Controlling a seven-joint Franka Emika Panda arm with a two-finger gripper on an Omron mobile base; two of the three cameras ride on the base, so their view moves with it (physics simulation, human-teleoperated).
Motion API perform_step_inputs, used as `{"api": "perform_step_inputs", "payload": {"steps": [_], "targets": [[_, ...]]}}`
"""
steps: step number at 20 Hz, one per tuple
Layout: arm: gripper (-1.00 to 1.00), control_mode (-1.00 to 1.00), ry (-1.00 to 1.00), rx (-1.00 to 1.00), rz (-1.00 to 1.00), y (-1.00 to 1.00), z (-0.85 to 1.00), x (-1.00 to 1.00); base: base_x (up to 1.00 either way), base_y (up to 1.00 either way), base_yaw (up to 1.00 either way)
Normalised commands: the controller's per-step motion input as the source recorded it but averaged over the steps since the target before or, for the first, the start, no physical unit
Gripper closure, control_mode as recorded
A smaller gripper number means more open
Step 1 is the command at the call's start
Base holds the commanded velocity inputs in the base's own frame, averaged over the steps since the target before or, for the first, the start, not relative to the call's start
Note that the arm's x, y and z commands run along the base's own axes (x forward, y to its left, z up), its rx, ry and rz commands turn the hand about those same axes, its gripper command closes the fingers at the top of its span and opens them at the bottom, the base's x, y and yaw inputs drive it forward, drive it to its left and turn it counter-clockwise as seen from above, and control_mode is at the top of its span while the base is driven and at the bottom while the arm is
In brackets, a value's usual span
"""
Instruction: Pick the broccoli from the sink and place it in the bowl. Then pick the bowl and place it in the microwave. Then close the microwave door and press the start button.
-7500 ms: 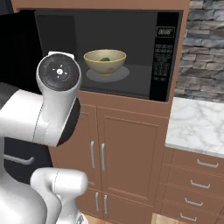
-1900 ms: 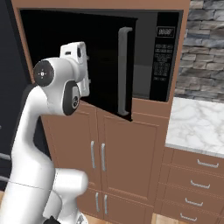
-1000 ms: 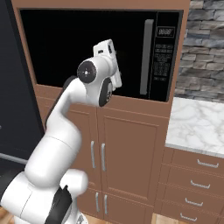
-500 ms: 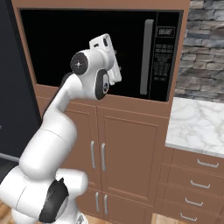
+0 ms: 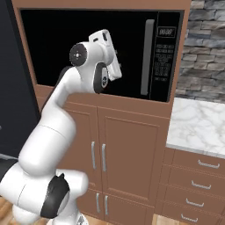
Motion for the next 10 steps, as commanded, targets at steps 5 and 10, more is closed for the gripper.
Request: {"api": "perform_step_inputs", "payload": {"steps": [5, 10], "targets": [[-1.00, -1.00, -0.04, 0.10, 0.02, -0.24, 0.15, -0.90, 0.00, 0.00, 0.00], [-1.00, -1.00, -0.03, 0.28, 0.08, -0.35, 0.23, -1.00, 0.00, 0.00, 0.00]]}}
